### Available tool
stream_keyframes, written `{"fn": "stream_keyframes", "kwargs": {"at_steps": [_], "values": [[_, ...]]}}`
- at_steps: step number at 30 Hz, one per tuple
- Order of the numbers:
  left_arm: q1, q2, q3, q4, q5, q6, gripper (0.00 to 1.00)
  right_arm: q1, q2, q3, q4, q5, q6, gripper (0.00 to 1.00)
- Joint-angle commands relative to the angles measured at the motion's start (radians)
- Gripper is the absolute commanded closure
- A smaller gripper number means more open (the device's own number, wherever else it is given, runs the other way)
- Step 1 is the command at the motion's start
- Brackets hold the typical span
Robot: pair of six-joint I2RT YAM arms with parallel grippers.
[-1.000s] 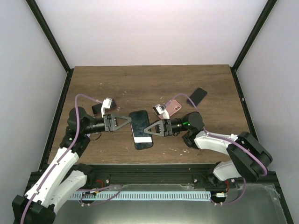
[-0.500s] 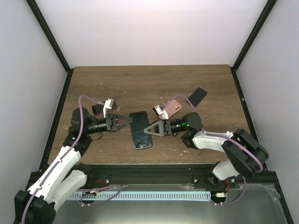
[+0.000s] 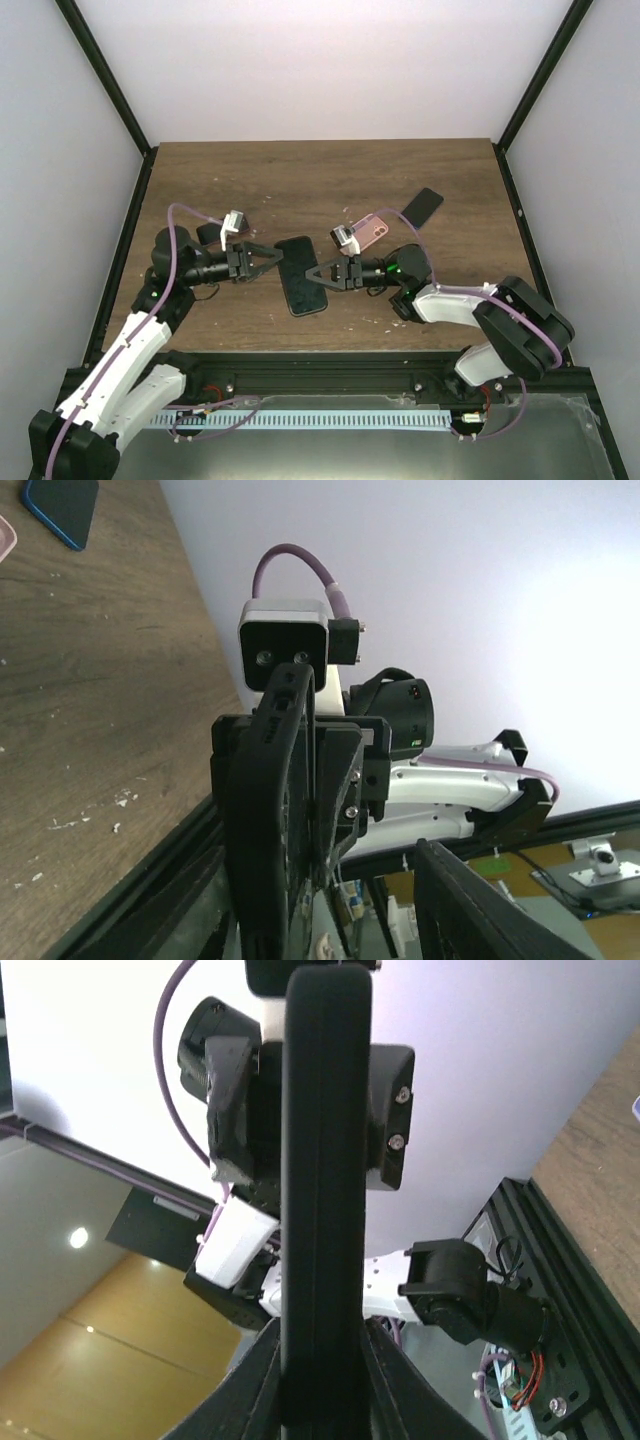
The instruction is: Put the phone into the phone case
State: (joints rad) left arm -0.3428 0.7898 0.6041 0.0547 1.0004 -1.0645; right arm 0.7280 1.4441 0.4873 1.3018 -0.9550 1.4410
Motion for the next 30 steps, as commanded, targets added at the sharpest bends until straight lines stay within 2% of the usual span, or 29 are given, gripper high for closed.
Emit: {"fn": "stream_keyframes", "kwargs": {"at_steps": [1,4,14,19,27,30], "values": [[0.004,-0.008,-0.027,0.053,0.042,-0.041,0.46,0.004,-0.049,-0.001,0.012,0.139,-0.001,0.83],[0.002,-0.006,-0.079,0.121,0.07,-0.088,0.41,0.004,-0.048,-0.002,0.018,0.185,0.002,0.83],[0.001,-0.02,-0.149,0.18,0.085,-0.134,0.37,0.004,-0.039,0.017,0.01,0.284,0.002,0.83],[-0.011,-0.01,-0.181,0.246,0.083,-0.175,0.45,0.004,-0.039,0.016,0.011,0.33,0.003,0.83],[-0.063,0.033,-0.202,0.339,0.055,-0.207,0.46,0.004,-0.017,0.019,0.018,0.342,0.021,0.83],[-0.075,0.045,-0.206,0.354,0.042,-0.211,0.53,0.004,-0.006,0.014,0.032,0.338,0.035,0.83]]}}
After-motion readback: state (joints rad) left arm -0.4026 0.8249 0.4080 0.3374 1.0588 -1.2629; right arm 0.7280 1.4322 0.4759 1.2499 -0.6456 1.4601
